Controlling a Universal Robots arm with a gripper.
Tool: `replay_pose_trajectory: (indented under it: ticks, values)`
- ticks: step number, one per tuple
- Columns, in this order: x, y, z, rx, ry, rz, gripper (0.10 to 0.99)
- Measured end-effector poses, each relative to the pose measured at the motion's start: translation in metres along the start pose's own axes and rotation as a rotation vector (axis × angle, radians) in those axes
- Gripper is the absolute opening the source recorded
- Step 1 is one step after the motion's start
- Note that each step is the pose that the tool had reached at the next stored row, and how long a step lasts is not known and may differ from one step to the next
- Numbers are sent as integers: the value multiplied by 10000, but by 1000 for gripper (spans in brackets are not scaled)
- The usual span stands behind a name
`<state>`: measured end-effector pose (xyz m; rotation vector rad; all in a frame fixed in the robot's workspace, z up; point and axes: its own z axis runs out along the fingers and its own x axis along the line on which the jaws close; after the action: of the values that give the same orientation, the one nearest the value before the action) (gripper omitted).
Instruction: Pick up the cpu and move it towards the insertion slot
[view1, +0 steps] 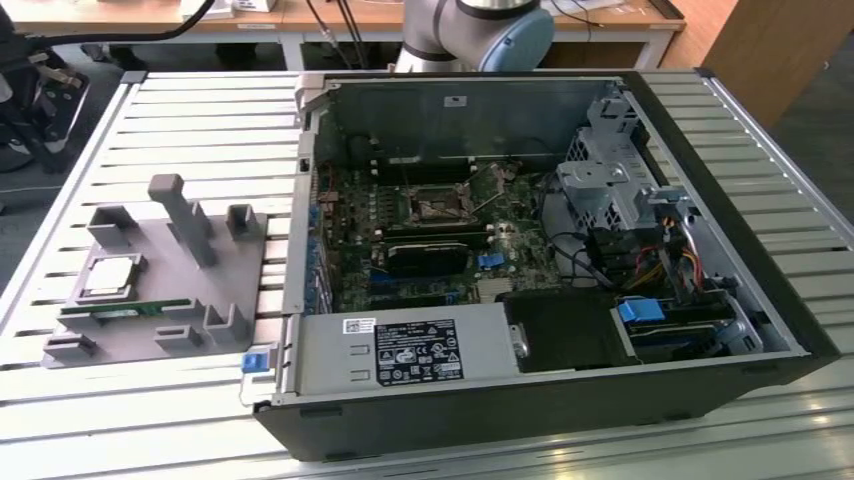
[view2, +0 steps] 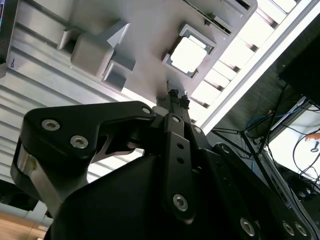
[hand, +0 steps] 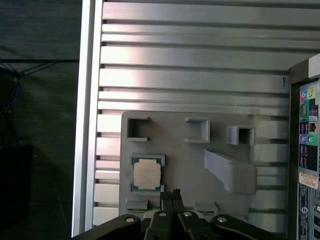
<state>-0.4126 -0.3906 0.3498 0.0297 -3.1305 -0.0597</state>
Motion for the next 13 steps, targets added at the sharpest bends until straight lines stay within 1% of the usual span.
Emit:
replay_pose_trajectory:
  ticks: [5,8,12,13]
  values:
    - [79,-7,39,0,0,0,106]
    - [104,-8,65,3,2,0,106]
    - [162,-17,111,3,1,1,106]
    - [187,-20,139,3,1,0,106]
